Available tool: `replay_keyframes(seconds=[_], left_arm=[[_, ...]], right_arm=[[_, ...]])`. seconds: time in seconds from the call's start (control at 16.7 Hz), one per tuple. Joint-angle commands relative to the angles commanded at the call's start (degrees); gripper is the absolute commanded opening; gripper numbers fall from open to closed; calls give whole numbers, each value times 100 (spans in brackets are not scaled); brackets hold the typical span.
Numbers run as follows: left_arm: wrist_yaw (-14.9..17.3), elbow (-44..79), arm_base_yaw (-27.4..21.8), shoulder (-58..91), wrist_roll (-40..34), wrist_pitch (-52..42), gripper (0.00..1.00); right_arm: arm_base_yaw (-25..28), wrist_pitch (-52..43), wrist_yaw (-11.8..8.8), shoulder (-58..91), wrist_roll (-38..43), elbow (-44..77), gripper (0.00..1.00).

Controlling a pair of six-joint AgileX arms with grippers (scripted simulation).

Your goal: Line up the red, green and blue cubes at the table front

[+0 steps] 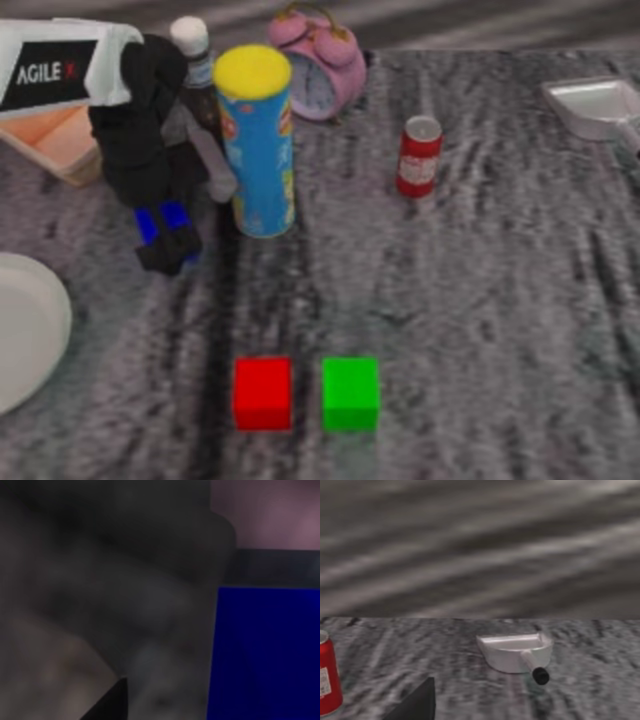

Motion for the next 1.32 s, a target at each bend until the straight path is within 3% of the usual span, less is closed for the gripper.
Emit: replay_keyframes(seconds=[0.6, 1.32], left_arm=[[0, 0, 0, 0, 0, 0, 2], [0, 186, 35, -101, 1, -250, 0]], right_arm=[[0, 0, 0, 0, 0, 0, 100], [0, 0, 0, 0, 0, 0, 100]])
